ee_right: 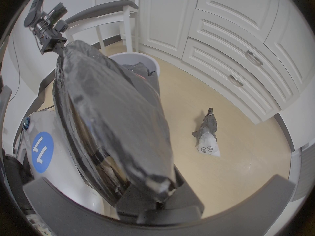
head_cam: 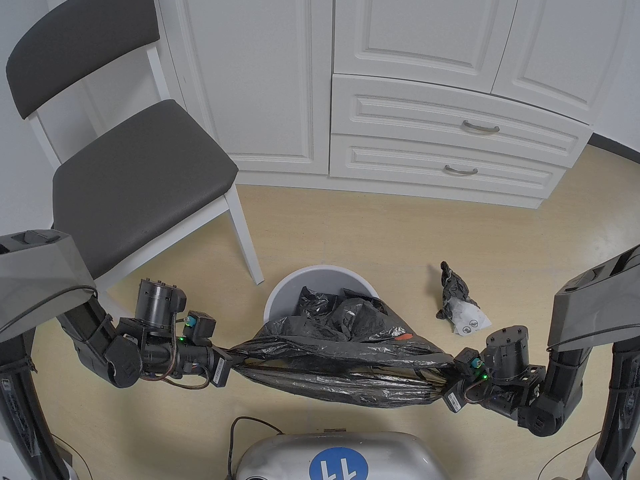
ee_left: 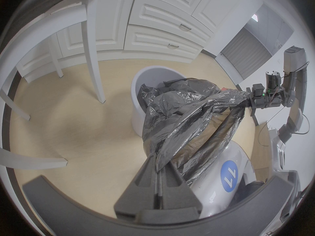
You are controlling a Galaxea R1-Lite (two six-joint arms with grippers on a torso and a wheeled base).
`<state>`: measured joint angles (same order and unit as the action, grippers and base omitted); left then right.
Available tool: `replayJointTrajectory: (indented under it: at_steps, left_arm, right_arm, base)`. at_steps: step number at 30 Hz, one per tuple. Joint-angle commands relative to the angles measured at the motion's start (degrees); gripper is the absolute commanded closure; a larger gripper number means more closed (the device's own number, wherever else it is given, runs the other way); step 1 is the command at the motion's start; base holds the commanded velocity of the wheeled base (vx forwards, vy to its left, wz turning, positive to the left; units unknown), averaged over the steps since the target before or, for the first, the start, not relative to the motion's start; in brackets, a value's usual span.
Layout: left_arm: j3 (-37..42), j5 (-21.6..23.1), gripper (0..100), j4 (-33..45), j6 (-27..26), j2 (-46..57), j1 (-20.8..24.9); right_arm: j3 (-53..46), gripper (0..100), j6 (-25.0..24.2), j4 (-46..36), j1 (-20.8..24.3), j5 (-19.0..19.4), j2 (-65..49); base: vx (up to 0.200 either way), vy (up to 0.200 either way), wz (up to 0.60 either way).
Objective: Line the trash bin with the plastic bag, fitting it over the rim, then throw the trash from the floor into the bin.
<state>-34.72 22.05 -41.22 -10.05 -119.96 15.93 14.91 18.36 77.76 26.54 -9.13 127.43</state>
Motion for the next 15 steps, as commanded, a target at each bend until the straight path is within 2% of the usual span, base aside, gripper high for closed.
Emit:
replayJointTrajectory:
  at_steps: [1,6,10,11,13,15]
  left_arm:
    - [-0.5,0.6,100,0.9,-0.6,2.6,-0.4]
    - [-3.4,0.4,100,-0.6,-0.2,-5.0,0.2]
    - [-4.6,0.2,100,-6.7,0.5,-10.7,0.2]
    - [-4.6,0.2,100,-6.7,0.5,-10.7,0.2]
    - [-5.0,-0.2,100,-13.3,4.8,-13.0,0.0]
    - [-5.1,-0.3,100,-15.4,6.6,-13.5,-0.2]
  right_arm:
    - [-0.6,100,0.4,0.1,0.8,0.0,-0.7]
    - [3.1,100,-0.3,2.3,1.0,-0.5,6.5]
    - [6.3,100,-2.2,12.2,1.2,-0.8,15.5]
    - [6.3,100,-2.2,12.2,1.2,-0.8,15.5]
    - [10.1,100,-3.2,12.2,1.4,-1.1,20.8]
    - [11.5,100,-3.9,12.2,1.4,-1.3,21.5]
  base:
    - [0.000,0.000,0.00]
    - [0.000,0.000,0.00]
    - [0.000,0.000,0.00]
    - [0.000,0.000,0.00]
    - [0.000,0.000,0.00]
    - [0.000,0.000,0.00]
